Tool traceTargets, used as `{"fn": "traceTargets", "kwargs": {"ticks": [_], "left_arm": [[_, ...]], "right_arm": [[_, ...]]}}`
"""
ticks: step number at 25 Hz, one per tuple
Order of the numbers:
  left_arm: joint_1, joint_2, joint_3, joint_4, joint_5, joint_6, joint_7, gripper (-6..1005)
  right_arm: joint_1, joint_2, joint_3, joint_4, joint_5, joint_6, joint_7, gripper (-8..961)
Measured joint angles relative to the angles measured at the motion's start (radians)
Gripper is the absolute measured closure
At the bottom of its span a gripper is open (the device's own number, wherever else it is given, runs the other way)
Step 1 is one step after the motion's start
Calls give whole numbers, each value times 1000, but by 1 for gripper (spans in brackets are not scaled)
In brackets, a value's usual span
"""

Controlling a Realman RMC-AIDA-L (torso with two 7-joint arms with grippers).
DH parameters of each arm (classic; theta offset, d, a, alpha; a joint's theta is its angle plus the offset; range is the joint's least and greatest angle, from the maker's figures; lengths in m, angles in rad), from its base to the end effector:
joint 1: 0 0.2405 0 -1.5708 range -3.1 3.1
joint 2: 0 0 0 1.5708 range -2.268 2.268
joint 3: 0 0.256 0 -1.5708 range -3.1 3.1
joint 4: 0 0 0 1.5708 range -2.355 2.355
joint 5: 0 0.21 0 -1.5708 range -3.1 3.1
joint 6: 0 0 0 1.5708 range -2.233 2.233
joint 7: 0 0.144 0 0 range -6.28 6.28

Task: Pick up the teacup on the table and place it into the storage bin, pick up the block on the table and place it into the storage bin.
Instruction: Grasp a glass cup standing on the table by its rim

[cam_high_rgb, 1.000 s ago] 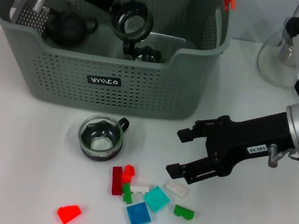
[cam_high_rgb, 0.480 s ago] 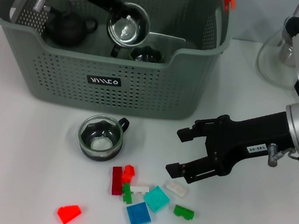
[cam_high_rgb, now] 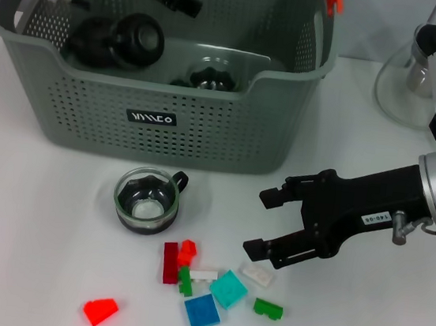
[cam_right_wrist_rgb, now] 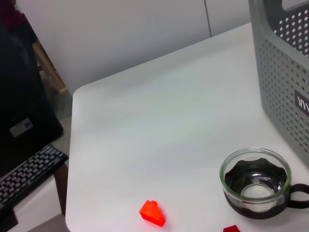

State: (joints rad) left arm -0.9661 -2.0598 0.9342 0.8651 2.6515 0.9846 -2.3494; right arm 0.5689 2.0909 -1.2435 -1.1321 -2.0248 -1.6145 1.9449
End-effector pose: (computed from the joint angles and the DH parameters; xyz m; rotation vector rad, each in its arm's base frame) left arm -0.1471 0.4867 0.0338 -2.2794 -0.7581 0.0003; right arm 0.1593 0.3284 -0.0204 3.0565 -0.5219 -0.2291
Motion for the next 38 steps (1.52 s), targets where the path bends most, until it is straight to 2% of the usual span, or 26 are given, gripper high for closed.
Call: {"fn": "traceTargets", "kwargs": {"ticks": [3,6,9,14,15,16,17,18,23,30,36,37,38], "left_arm": [[3,3,-2,54,-2,70,-7,423],[18,0,-4,144,-9,185,-6,194],[63,-12,-5,287,-47,329,8,177],[166,-17,-20,529,-227,617,97,164],[190,-23,-34,579,-276,698,138,164],[198,-26,-41,596,-290,727,154,164],[229,-38,-55,653,-338,825,213,164],[229,-38,-55,653,-338,825,213,166],[312,-76,-48,755,-375,978,336,175],[400,-108,6,772,-331,1009,484,175],[409,-112,46,706,-281,993,543,174],[398,-112,67,641,-258,961,580,174],[397,-111,70,635,-256,958,582,174]], "right_arm": [[0,0,6,0,0,-1,-4,23],[1,-1,19,0,0,-3,-8,23],[2,-6,31,0,0,-4,-10,22],[-2,-9,46,2,1,-5,-12,22],[-2,-10,48,5,1,-6,-12,22],[-2,-12,51,10,1,-6,-13,22],[0,-13,52,17,1,-7,-13,22],[2,-15,54,26,1,-7,-13,22],[8,-19,68,57,0,-2,-19,22],[22,-15,78,96,0,-2,-20,23],[25,-7,74,107,-22,0,-20,23],[25,-6,75,107,-24,0,-18,22],[25,-5,76,107,-24,0,-14,22]]}}
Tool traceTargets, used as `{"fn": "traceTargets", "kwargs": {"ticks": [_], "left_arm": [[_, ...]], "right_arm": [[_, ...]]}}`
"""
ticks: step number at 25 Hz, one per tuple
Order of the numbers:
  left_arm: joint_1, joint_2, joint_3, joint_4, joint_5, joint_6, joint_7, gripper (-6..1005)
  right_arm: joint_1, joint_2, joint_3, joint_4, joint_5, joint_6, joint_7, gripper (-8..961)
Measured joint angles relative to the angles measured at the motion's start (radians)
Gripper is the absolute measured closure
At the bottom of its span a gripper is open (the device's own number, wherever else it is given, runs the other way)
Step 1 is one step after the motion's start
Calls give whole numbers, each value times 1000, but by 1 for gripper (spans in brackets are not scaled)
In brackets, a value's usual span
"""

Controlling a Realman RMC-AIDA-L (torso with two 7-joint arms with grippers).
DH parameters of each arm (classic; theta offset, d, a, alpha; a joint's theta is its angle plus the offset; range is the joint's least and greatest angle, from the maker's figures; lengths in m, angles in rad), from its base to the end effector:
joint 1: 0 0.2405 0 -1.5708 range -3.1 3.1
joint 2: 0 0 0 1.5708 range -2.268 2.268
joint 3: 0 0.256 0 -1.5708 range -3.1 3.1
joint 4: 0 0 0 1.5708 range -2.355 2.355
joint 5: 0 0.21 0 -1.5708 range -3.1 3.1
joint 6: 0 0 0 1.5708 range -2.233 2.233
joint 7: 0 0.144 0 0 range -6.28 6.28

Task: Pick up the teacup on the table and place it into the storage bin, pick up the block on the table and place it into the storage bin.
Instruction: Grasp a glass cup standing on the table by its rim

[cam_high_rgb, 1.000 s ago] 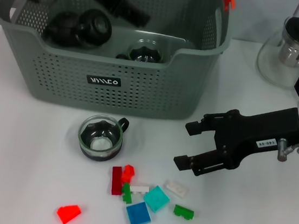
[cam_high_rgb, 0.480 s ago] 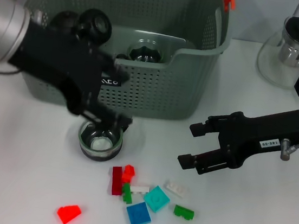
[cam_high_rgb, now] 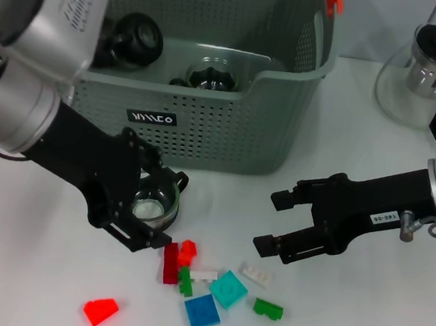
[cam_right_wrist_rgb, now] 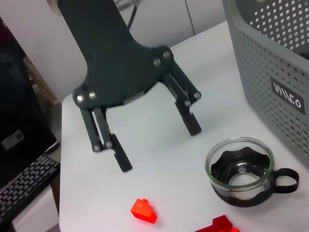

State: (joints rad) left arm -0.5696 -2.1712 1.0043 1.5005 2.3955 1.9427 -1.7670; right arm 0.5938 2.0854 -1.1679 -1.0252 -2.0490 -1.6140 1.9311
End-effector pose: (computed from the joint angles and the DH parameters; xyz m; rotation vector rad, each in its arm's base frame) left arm -0.1609 0.3117 0.0373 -3.0749 -0.1174 0.1533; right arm 0.1763 0.3346 -0.0200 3.0316 -0.6542 -0.2491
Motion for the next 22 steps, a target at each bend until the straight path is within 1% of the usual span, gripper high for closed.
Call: {"fn": "traceTargets", "kwargs": {"ticks": [5,9,14,22], "left_arm": [[-8,0,61,-41,37,-54,22,174],[-19,0,89,-74,42,-92,39,174],[-33,1,138,-101,90,-137,45,175],[-39,1,145,-112,95,-155,69,175]], "right_arm": [[0,0,4,1,0,1,14,22],[7,-1,5,10,0,1,27,22],[9,-1,5,24,0,1,33,23],[11,-1,20,37,3,5,44,22]]}}
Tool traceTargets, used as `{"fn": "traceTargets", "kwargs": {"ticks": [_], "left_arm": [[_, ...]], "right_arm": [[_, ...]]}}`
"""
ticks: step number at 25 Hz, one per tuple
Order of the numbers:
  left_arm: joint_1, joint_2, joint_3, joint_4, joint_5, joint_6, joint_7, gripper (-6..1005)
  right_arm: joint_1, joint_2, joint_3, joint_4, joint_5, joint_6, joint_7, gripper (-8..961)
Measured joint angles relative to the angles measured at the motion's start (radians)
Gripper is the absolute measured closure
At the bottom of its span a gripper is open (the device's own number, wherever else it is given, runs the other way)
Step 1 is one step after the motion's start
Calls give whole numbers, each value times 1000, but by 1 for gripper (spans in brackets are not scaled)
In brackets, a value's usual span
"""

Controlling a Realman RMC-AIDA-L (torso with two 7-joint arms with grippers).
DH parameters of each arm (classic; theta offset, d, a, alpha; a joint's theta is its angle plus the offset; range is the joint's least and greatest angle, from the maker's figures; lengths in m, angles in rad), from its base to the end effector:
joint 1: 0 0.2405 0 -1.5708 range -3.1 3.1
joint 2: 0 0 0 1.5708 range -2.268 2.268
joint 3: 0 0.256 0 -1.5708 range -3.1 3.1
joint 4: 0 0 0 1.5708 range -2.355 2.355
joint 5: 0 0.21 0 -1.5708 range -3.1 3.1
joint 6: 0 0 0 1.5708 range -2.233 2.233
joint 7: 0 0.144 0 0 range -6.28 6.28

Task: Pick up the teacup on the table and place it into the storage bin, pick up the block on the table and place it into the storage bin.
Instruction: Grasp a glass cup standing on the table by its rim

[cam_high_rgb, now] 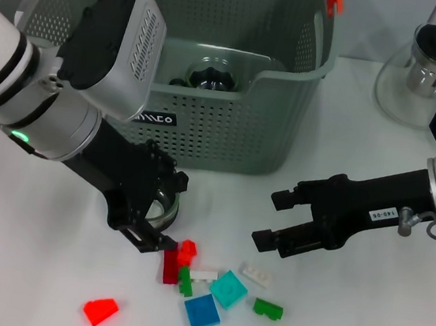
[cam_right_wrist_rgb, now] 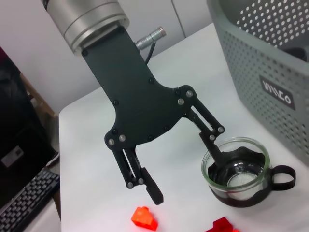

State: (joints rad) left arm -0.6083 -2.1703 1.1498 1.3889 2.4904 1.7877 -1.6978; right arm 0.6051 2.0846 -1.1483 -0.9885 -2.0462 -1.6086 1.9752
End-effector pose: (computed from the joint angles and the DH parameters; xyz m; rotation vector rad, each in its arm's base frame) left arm -0.1622 0.3287 0.0041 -3.0690 0.0493 0.3432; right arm 0.1788 0.3367 -0.0212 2.9981 -0.7620 -0.2689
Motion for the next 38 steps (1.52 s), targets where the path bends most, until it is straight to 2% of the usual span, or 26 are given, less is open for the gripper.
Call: {"fn": "traceTargets", "kwargs": {"ticks": [16,30,38], "left_arm": [[-18,4,-2,-19,32,-20,9,175],[-22,4,4,-107,86,-93,41,174],[-26,4,9,-179,130,-178,53,175]], "right_arm": [[2,2,12,3,3,-1,4,23],[13,2,35,32,-1,1,6,23],[11,3,36,41,-1,1,6,23]]}}
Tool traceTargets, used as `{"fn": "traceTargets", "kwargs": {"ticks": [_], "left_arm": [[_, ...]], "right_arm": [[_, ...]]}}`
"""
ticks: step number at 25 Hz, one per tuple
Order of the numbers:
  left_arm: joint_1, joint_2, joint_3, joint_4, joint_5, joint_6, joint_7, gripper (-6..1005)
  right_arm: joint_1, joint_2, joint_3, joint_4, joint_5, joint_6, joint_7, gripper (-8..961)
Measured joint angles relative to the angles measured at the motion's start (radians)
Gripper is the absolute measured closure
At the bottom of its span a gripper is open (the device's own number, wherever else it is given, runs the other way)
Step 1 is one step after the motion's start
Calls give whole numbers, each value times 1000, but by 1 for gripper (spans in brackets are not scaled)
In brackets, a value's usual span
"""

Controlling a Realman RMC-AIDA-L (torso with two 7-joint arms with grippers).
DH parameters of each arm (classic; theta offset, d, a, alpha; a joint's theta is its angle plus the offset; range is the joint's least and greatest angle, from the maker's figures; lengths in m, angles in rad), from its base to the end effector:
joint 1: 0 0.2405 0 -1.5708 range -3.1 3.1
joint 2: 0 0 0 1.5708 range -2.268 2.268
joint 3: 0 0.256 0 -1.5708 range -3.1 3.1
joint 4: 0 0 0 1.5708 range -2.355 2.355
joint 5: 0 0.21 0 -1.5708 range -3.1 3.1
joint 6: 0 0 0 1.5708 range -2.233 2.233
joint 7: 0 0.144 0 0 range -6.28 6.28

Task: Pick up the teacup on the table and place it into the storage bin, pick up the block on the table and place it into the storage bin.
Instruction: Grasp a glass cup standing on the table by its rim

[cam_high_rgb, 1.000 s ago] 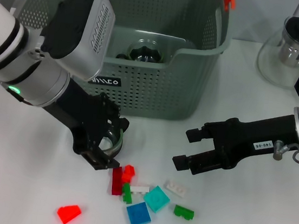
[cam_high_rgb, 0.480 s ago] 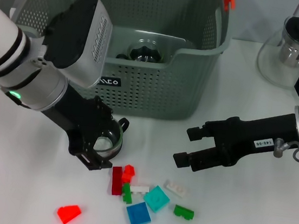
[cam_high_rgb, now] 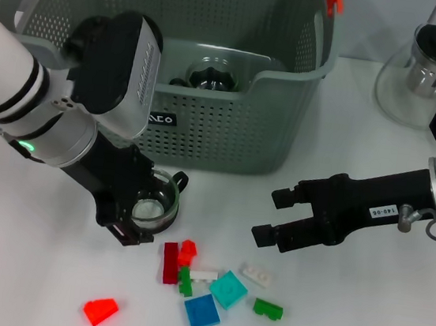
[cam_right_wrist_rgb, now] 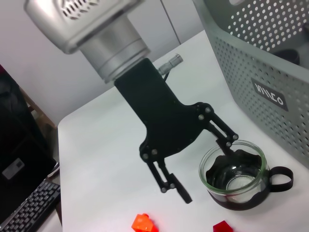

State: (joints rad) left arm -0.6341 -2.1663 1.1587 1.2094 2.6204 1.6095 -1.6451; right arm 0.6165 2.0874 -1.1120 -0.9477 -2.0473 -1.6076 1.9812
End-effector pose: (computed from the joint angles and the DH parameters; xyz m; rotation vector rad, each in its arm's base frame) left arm -0.1969 0.3477 -0.0147 -2.9955 0.0041 0.5124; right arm 0.1820 0.3387 -0.0219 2.9745 -0.8275 -0.3041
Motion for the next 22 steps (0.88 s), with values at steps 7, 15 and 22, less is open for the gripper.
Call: {"fn": "traceTargets", "kwargs": {"ticks": [7,15,22], "left_arm": [[5,-4,6,-38,23,-59,-12,175],[8,-6,27,-78,23,-91,-24,174],[9,-7,48,-95,23,-114,-31,174]], "right_arm": [[1,2,0,1,-1,1,0,23],[-1,2,0,4,-1,4,-1,22],[-1,3,0,11,-1,5,-4,22]]}}
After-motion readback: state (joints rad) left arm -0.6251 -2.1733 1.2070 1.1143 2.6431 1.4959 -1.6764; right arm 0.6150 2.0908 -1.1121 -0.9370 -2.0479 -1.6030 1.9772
